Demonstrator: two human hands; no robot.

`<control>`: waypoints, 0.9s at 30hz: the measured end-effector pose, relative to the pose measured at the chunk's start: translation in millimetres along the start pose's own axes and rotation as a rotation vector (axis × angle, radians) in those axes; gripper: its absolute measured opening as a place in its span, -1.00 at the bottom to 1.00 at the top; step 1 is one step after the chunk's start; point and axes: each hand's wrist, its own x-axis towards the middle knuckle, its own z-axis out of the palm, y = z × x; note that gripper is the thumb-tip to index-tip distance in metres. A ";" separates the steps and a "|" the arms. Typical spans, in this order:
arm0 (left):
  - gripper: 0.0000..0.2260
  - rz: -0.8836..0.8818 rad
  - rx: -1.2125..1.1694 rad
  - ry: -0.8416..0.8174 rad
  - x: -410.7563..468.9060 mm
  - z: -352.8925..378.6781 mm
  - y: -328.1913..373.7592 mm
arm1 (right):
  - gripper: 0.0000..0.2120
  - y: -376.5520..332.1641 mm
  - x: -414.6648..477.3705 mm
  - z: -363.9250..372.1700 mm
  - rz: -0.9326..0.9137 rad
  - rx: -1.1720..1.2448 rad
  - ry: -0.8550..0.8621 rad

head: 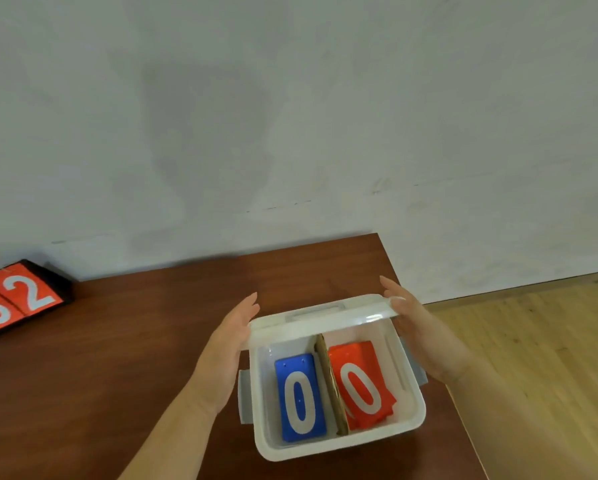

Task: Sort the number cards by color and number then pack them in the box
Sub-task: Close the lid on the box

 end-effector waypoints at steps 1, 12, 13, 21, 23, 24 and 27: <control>-0.36 -0.024 0.027 -0.014 -1.9 0.4 -1.2 | -0.40 0.1 -7.6 1.7 0.002 -0.018 0.005; -0.34 0.066 0.746 -0.044 -55.7 23.5 -52.1 | -0.28 38.4 -52.0 13.9 0.039 -0.586 0.075; -0.34 0.071 0.771 0.027 -55.1 26.7 -54.9 | -0.27 40.8 -51.8 16.2 0.034 -0.578 0.104; -0.28 -0.018 0.730 0.099 -36.2 36.7 -53.9 | -0.29 36.7 -43.4 28.2 0.029 -0.700 0.177; -0.32 -0.003 0.751 0.126 -41.6 41.9 -57.1 | -0.29 33.5 -47.6 28.5 0.022 -0.713 0.195; -0.35 0.011 0.764 0.149 -45.8 43.6 -58.8 | -0.30 34.2 -51.2 27.0 0.027 -0.709 0.200; -0.31 0.039 0.863 0.164 -58.3 48.0 -73.1 | -0.30 49.1 -63.1 24.7 0.055 -0.791 0.184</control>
